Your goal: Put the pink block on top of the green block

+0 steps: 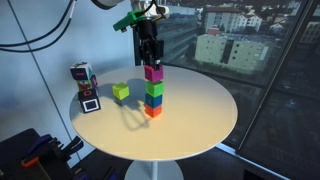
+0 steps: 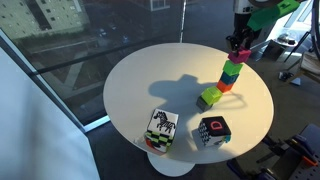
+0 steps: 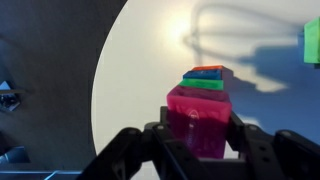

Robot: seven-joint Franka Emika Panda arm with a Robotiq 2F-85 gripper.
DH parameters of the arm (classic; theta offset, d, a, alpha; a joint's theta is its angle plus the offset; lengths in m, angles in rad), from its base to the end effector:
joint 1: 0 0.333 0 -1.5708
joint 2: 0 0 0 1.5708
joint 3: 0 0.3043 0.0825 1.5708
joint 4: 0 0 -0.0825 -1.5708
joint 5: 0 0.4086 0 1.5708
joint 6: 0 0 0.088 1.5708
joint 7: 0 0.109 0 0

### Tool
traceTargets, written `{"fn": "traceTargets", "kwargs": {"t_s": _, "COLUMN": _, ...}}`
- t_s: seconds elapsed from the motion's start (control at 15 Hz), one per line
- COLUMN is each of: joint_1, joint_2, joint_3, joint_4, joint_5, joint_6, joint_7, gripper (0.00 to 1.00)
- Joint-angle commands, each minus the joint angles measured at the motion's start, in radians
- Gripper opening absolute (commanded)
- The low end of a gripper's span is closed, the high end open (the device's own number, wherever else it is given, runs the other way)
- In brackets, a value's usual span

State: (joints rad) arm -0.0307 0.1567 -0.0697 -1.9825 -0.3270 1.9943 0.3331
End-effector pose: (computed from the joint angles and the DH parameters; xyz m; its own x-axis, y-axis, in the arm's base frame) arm 0.5860 -0.0787 0.3530 0.9573 -0.2821 -0.0629 -0.2486 -0.9145 0.3191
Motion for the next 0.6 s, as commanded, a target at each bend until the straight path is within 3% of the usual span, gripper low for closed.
{"fn": "traceTargets", "kwargs": {"t_s": 0.0, "joint_1": 0.006, "joint_2": 0.026, "joint_3": -0.006, "joint_4": 0.043, "joint_5": -0.008, "joint_6": -0.031, "joint_7": -0.004, "gripper": 0.28}}
{"fn": "traceTargets", "kwargs": {"t_s": 0.53, "joint_1": 0.007, "joint_2": 0.043, "joint_3": -0.008, "joint_4": 0.048, "joint_5": -0.006, "joint_6": -0.033, "joint_7": -0.008, "gripper": 0.28}}
